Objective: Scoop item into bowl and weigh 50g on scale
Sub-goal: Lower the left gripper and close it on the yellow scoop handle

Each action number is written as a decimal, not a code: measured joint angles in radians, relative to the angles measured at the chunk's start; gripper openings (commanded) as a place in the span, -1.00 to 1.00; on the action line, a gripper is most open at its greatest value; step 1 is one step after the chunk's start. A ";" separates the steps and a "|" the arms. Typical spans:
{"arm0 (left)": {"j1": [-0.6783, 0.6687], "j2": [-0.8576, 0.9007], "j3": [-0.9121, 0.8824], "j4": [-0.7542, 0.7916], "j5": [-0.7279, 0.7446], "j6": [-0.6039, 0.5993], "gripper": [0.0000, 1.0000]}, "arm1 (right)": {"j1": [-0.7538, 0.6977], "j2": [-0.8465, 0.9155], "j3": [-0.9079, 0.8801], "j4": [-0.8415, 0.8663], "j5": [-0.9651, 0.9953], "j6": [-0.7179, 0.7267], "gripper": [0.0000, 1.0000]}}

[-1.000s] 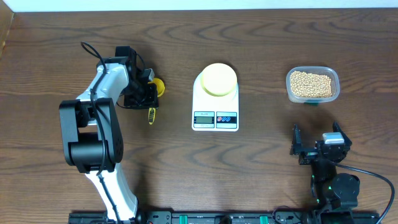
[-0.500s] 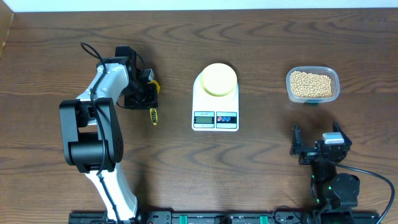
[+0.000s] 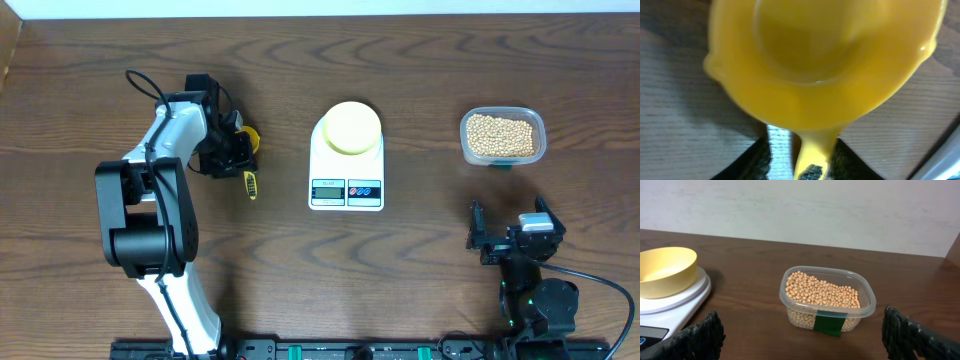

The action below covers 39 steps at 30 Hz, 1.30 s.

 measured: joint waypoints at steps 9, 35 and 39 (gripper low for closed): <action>0.000 -0.003 -0.014 0.017 -0.007 0.022 -0.02 | 0.000 0.000 0.000 0.000 0.000 0.000 0.99; 0.000 -0.032 -0.035 0.000 0.009 -0.009 -0.03 | 0.000 0.000 0.000 0.000 0.000 0.000 0.99; 0.002 -0.032 -0.035 0.003 0.002 -0.005 -0.28 | 0.000 0.000 0.000 0.000 0.000 0.000 0.99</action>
